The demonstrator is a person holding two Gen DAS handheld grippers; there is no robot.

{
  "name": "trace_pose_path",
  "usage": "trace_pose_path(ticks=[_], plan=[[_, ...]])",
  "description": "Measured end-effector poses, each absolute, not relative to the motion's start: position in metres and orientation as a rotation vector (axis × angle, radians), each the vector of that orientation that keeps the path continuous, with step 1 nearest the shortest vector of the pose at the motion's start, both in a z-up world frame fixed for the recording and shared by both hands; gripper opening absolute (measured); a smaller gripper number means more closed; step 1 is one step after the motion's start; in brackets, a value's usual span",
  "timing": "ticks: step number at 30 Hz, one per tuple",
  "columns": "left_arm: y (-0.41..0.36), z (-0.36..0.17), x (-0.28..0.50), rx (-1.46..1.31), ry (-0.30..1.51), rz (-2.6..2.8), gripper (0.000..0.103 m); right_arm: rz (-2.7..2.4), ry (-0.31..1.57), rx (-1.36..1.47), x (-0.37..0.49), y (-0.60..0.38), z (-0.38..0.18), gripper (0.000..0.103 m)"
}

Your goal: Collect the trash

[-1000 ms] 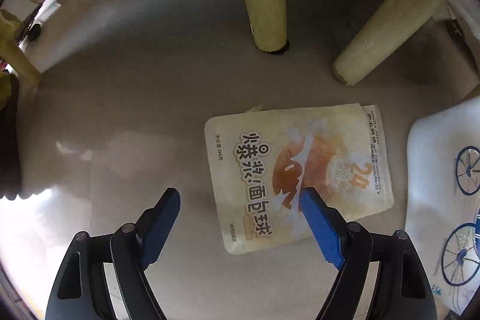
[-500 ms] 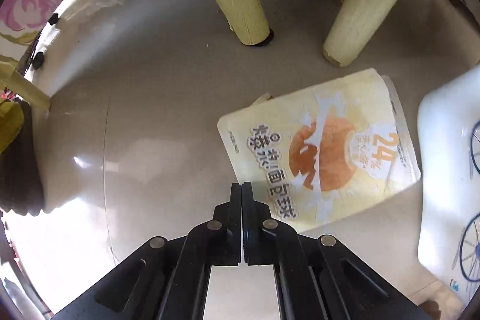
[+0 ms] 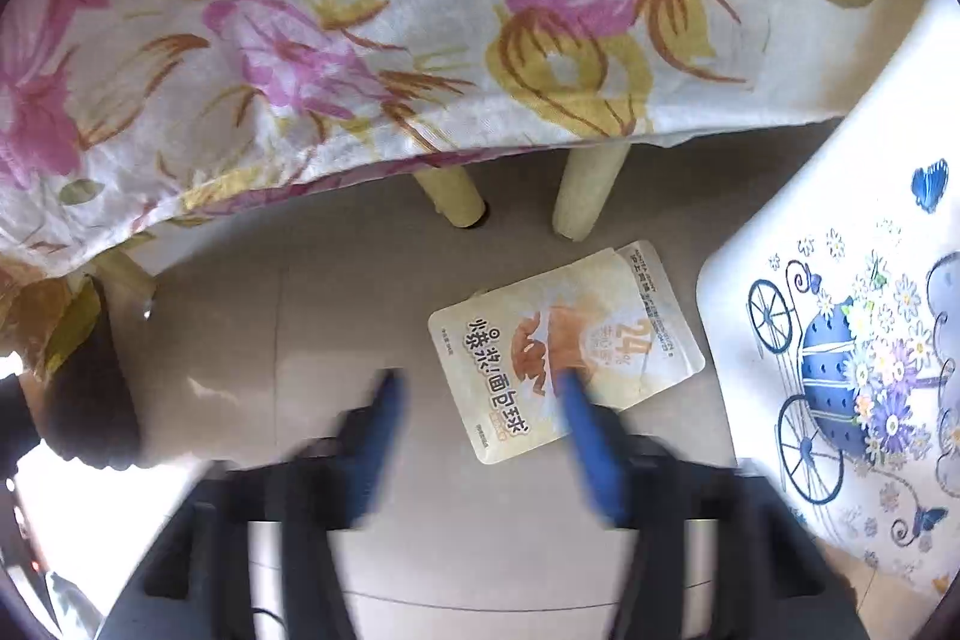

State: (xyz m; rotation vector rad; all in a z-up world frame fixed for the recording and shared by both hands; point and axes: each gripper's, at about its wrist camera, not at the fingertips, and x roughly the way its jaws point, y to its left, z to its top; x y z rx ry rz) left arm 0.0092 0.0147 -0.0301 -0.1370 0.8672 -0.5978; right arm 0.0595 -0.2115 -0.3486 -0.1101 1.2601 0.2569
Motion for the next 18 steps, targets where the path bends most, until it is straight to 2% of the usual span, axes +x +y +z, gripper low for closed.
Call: trace_pose_path(ticks=[3, 10, 15, 18], plan=[[0.017, -0.03, 0.009, -0.142, 0.864, -0.599, 0.001, 0.146, 1.259, -0.055, 0.062, -0.205, -0.373, 0.09], [0.019, -0.04, 0.014, -0.167, 0.902, -0.61, 0.001, -0.254, 1.232, 0.375, 0.091, -0.235, -0.401, 0.09], [0.021, -0.043, 0.019, -0.19, 0.92, -0.608, 0.001, -0.41, 1.289, 0.41, 0.106, -0.234, -0.428, 0.092], [0.022, -0.043, 0.02, -0.199, 0.924, -0.607, 0.001, -0.457, 1.296, 0.409, 0.108, -0.232, -0.437, 0.098]])
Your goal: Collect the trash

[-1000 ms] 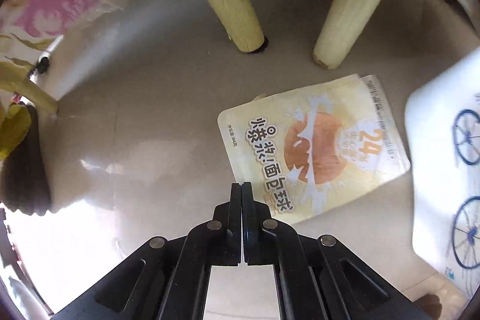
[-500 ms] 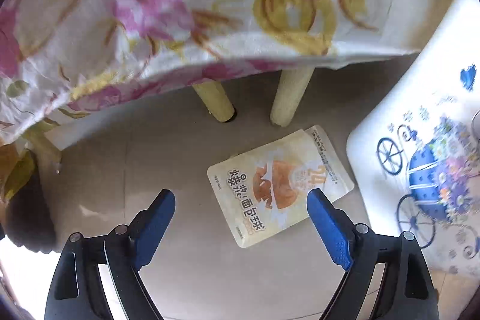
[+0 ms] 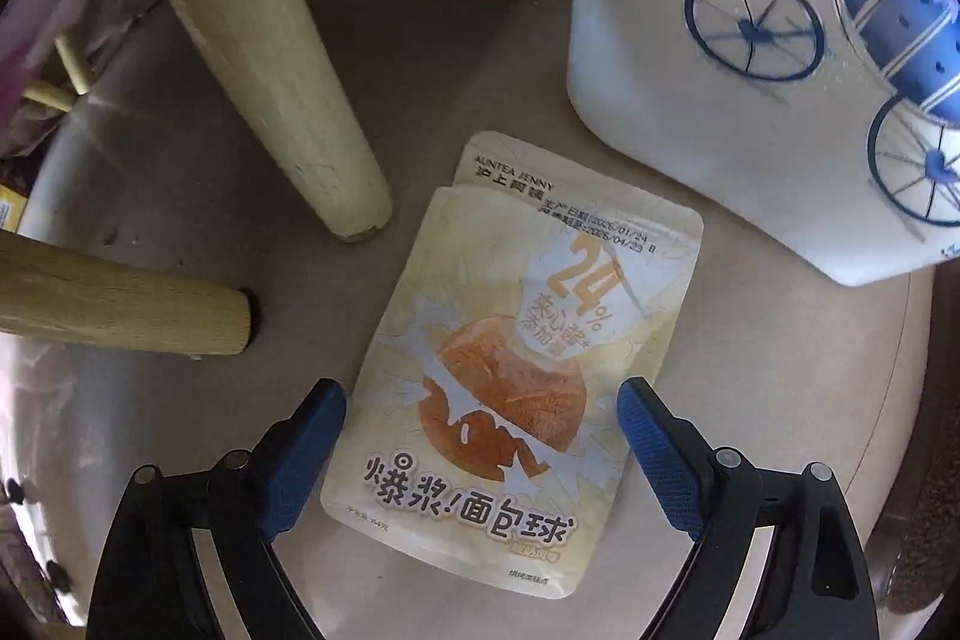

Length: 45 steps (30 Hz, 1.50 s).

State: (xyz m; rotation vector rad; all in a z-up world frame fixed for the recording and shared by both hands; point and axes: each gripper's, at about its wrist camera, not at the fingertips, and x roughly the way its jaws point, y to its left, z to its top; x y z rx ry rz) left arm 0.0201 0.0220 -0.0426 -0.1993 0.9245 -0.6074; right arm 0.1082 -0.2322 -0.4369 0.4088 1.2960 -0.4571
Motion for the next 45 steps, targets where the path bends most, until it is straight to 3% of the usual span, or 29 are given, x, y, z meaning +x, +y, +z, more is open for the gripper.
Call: trace_pose_path(ticks=[6, 8, 10, 13, 15, 31, 40, 45], plan=[[0.025, -0.043, 0.021, -0.205, 0.926, -0.604, 0.001, -0.432, 1.321, 0.353, 0.11, -0.228, -0.435, 0.091], [0.024, -0.042, 0.02, -0.2, 0.922, -0.603, 0.001, -0.395, 1.322, 0.329, 0.104, -0.225, -0.426, 0.08], [0.022, -0.041, 0.019, -0.192, 0.916, -0.602, 0.001, -0.332, 1.329, 0.282, 0.103, -0.214, -0.415, 0.054], [0.02, -0.04, 0.017, -0.178, 0.908, -0.598, 0.001, -0.267, 1.369, 0.26, 0.102, -0.212, -0.41, 0.028], [0.02, -0.04, 0.017, -0.174, 0.905, -0.595, 0.001, -0.217, 1.408, 0.287, 0.102, -0.216, -0.405, 0.02], [0.011, -0.025, 0.02, -0.162, 0.839, -0.61, 0.001, 0.008, 1.415, 0.22, 0.059, -0.259, -0.225, 0.019], [-0.031, -0.017, 0.018, -0.126, 0.831, -0.698, 0.001, 0.081, 1.223, 0.101, 0.048, -0.282, -0.102, 0.019], [-0.063, -0.012, 0.026, -0.13, 0.837, -0.749, 0.001, 0.037, 1.139, 0.094, 0.06, -0.314, -0.07, 0.019]])
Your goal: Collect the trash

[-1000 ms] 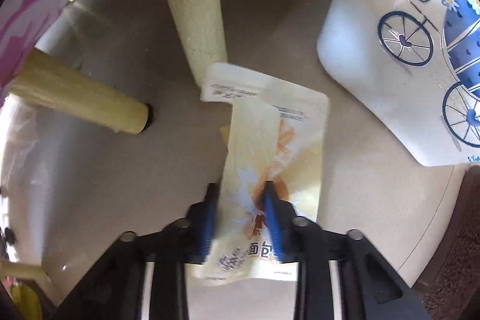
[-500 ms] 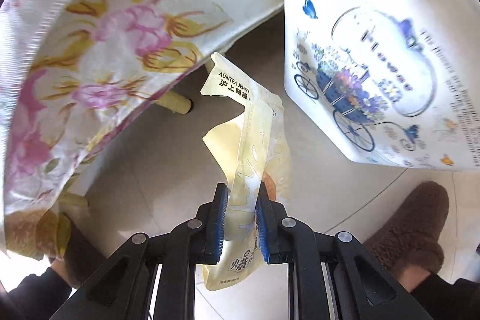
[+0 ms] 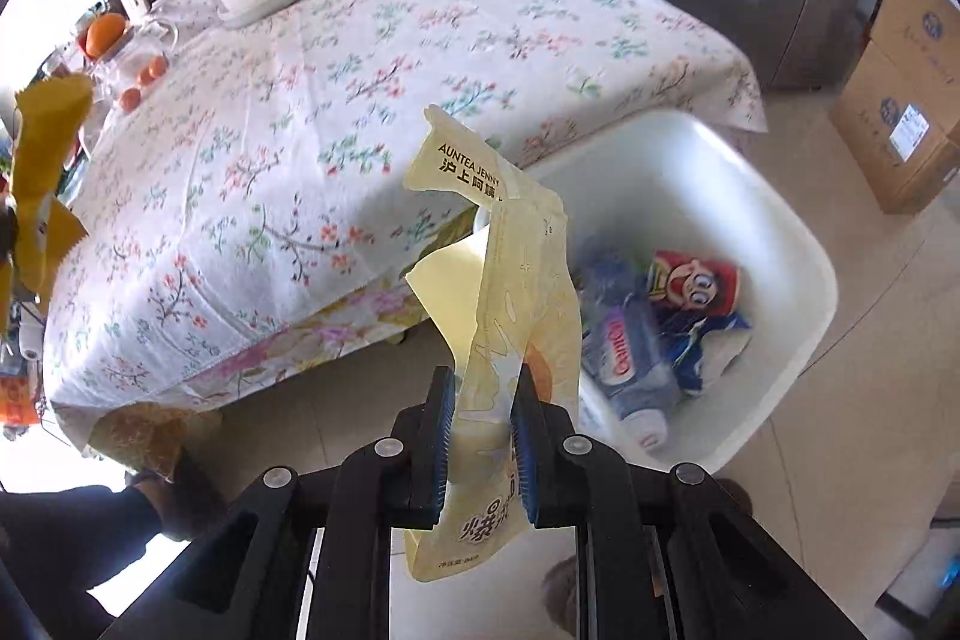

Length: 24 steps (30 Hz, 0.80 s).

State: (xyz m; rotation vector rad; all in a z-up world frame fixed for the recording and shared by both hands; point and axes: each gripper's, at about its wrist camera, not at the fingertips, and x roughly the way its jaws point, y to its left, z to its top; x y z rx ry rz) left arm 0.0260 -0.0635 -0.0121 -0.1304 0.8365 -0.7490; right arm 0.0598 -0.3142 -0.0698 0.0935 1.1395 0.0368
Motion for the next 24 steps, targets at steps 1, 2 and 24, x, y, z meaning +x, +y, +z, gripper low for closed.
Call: trace_pose_path(ticks=[1, 2, 24], plan=[[-0.071, -0.012, 0.028, -0.131, 0.84, -0.759, 0.001, 0.026, 1.129, 0.091, 0.058, -0.317, -0.072, 0.019], [-0.078, -0.012, 0.029, -0.128, 0.843, -0.77, 0.001, 0.017, 1.121, 0.091, 0.061, -0.324, -0.066, 0.019], [-0.255, -0.093, 0.089, -0.118, 1.064, -0.913, 0.001, -0.152, 1.118, 0.279, 0.077, -0.465, -0.081, 0.021]])
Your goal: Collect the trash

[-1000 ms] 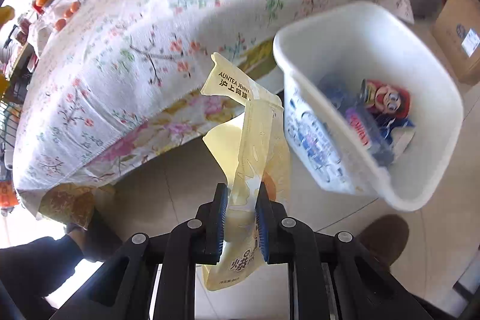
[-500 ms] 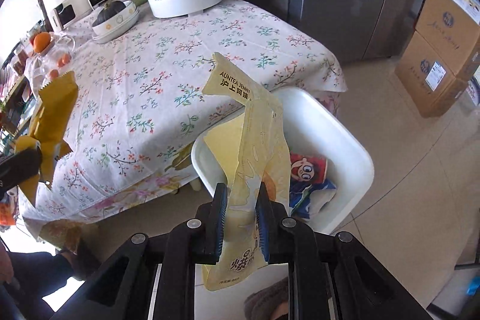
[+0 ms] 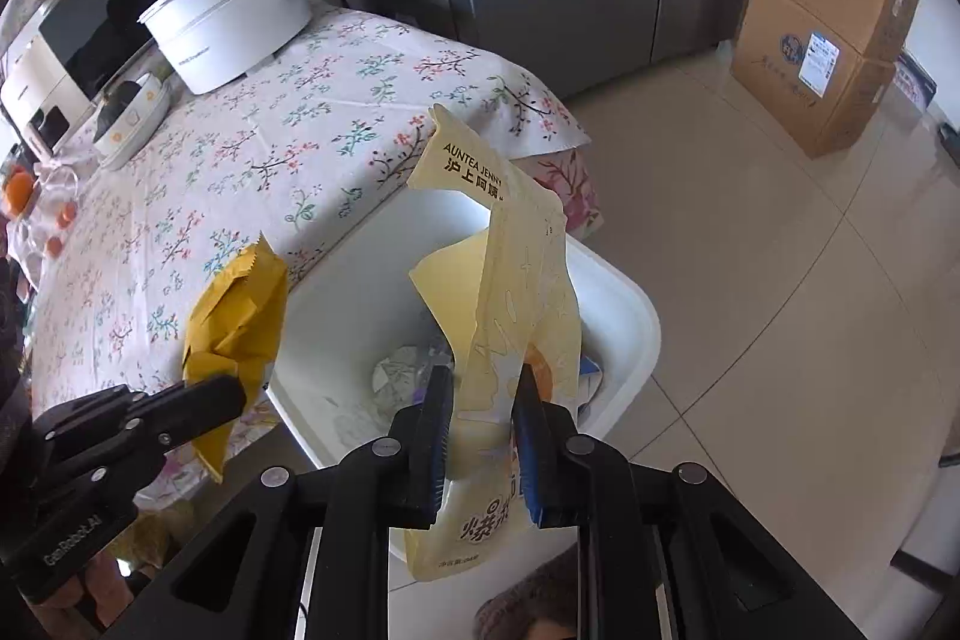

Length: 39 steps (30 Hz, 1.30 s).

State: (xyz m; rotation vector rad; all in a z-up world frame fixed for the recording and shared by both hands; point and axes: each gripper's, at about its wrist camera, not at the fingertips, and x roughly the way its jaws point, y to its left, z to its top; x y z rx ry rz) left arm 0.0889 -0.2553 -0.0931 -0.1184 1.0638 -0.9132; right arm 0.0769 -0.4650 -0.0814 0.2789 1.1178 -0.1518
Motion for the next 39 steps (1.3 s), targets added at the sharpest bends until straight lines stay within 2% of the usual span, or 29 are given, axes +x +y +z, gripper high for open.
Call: trace_pose_path(ticks=[3, 4, 5, 6, 8, 20, 23, 26, 27, 28, 35, 37, 39], plan=[[-0.265, -0.105, 0.094, -0.125, 1.112, -0.972, 0.002, -0.159, 1.115, 0.291, 0.079, -0.47, -0.081, 0.021], [-0.268, -0.107, 0.094, -0.113, 1.123, -0.978, 0.006, -0.161, 1.116, 0.291, 0.08, -0.47, -0.082, 0.021], [-0.269, -0.108, 0.093, -0.099, 1.131, -0.979, 0.025, -0.162, 1.119, 0.293, 0.08, -0.47, -0.083, 0.021], [-0.268, -0.109, 0.091, -0.09, 1.138, -0.969, 0.052, -0.162, 1.122, 0.298, 0.08, -0.47, -0.083, 0.021], [-0.26, -0.105, 0.086, -0.09, 1.13, -0.941, 0.078, -0.158, 1.127, 0.304, 0.082, -0.468, -0.084, 0.021], [-0.178, -0.084, 0.057, -0.075, 1.12, -0.777, 0.1, -0.171, 1.124, 0.299, 0.094, -0.452, -0.086, 0.025], [-0.157, -0.079, 0.049, -0.091, 1.113, -0.72, 0.102, -0.153, 1.107, 0.32, 0.096, -0.451, -0.086, 0.031], [-0.141, -0.075, 0.041, -0.1, 1.114, -0.676, 0.102, -0.138, 1.059, 0.341, 0.096, -0.447, -0.08, 0.05], [-0.136, -0.074, 0.039, -0.105, 1.113, -0.666, 0.102, -0.136, 1.046, 0.341, 0.095, -0.445, -0.078, 0.067], [-0.133, -0.073, 0.038, -0.112, 1.11, -0.655, 0.102, -0.144, 1.029, 0.339, 0.094, -0.443, -0.075, 0.077], [-0.117, -0.065, 0.029, -0.102, 1.051, -0.563, 0.102, -0.108, 0.996, 0.378, 0.078, -0.426, -0.061, 0.092], [-0.113, -0.059, 0.025, -0.075, 1.016, -0.526, 0.102, -0.082, 0.973, 0.362, 0.069, -0.417, -0.053, 0.103], [-0.11, -0.053, 0.019, -0.048, 0.969, -0.48, 0.102, -0.062, 0.941, 0.317, 0.058, -0.406, -0.044, 0.103]])
